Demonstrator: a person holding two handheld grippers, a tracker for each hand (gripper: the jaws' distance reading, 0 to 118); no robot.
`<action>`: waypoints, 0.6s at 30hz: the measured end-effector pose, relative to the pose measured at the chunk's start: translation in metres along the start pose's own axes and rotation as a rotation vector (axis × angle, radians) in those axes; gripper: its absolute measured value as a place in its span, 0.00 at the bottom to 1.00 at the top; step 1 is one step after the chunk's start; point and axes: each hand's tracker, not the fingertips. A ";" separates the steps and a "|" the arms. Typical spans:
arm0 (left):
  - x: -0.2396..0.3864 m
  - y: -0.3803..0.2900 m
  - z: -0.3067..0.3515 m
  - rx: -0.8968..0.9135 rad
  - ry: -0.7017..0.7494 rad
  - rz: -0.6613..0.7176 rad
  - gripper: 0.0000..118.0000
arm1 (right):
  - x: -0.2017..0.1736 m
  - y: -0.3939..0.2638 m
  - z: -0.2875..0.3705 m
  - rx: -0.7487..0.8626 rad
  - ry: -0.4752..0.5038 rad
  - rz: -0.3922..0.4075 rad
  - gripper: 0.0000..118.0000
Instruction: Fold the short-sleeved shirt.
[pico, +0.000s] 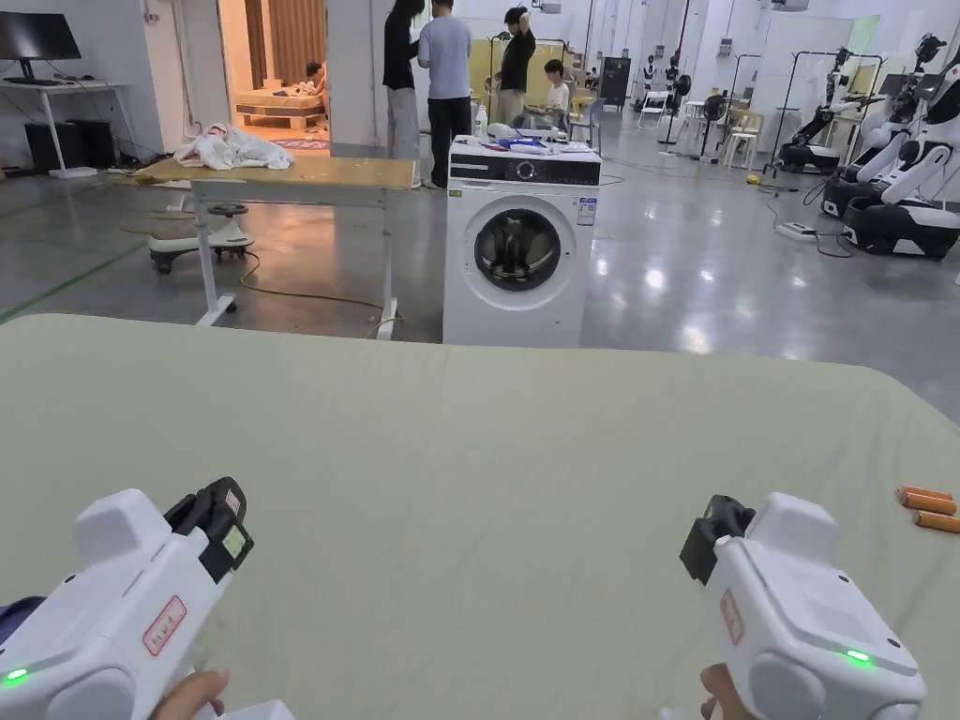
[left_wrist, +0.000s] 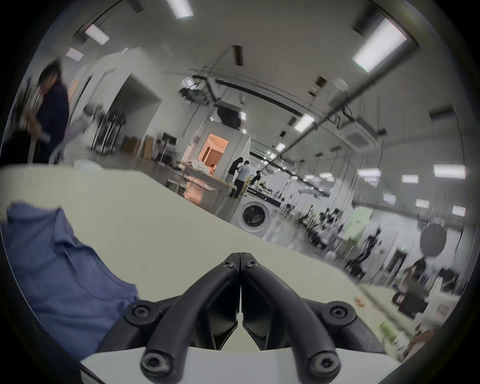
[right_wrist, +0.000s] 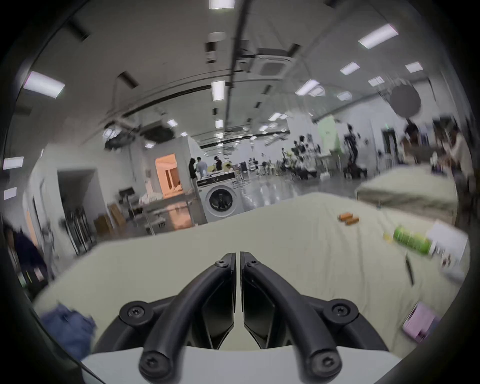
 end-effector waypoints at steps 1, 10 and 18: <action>0.004 0.000 0.000 0.000 -0.001 -0.033 0.00 | 0.000 0.002 -0.001 -0.007 0.014 -0.024 0.01; 0.065 -0.062 -0.002 0.016 0.107 -1.577 0.00 | -0.056 -0.037 -0.004 0.130 0.074 1.349 0.01; 0.058 -0.048 -0.008 0.043 0.111 -1.613 0.00 | -0.043 -0.040 0.004 0.096 0.061 1.323 0.02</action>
